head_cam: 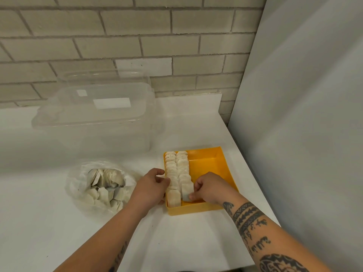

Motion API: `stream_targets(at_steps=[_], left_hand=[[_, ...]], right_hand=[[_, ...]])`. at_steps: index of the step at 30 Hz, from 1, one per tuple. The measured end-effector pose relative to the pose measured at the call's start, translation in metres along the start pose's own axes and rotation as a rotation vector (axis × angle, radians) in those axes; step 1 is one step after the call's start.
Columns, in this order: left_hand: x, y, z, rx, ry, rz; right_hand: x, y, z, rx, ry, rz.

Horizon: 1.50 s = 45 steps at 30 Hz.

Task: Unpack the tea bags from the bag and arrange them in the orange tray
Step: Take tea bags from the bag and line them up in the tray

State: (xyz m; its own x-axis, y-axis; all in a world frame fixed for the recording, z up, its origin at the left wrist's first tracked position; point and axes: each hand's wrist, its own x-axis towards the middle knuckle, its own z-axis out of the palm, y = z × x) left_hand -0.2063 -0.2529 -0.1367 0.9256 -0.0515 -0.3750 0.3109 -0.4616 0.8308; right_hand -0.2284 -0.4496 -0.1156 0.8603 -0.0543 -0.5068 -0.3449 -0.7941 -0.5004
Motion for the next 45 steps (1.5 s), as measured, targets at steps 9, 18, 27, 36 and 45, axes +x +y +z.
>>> stream_targets(at_steps=[9,18,27,36,45], left_hand=[[-0.003,0.001,-0.002,-0.008,-0.018,-0.007],[-0.003,0.002,-0.002,-0.009,-0.025,-0.002],[0.001,0.004,-0.004,0.048,-0.031,0.004],[0.003,0.019,-0.032,0.027,0.055,0.139],[0.002,0.009,-0.130,-0.064,0.146,0.110]], right_hand=[[0.001,-0.007,0.004,-0.053,0.032,0.020],[-0.002,-0.011,0.008,-0.097,0.085,-0.009],[0.002,-0.004,0.007,-0.069,0.151,0.024],[-0.005,-0.024,-0.004,0.045,0.329,-0.050],[-0.016,-0.120,0.033,0.184,0.293,-0.310]])
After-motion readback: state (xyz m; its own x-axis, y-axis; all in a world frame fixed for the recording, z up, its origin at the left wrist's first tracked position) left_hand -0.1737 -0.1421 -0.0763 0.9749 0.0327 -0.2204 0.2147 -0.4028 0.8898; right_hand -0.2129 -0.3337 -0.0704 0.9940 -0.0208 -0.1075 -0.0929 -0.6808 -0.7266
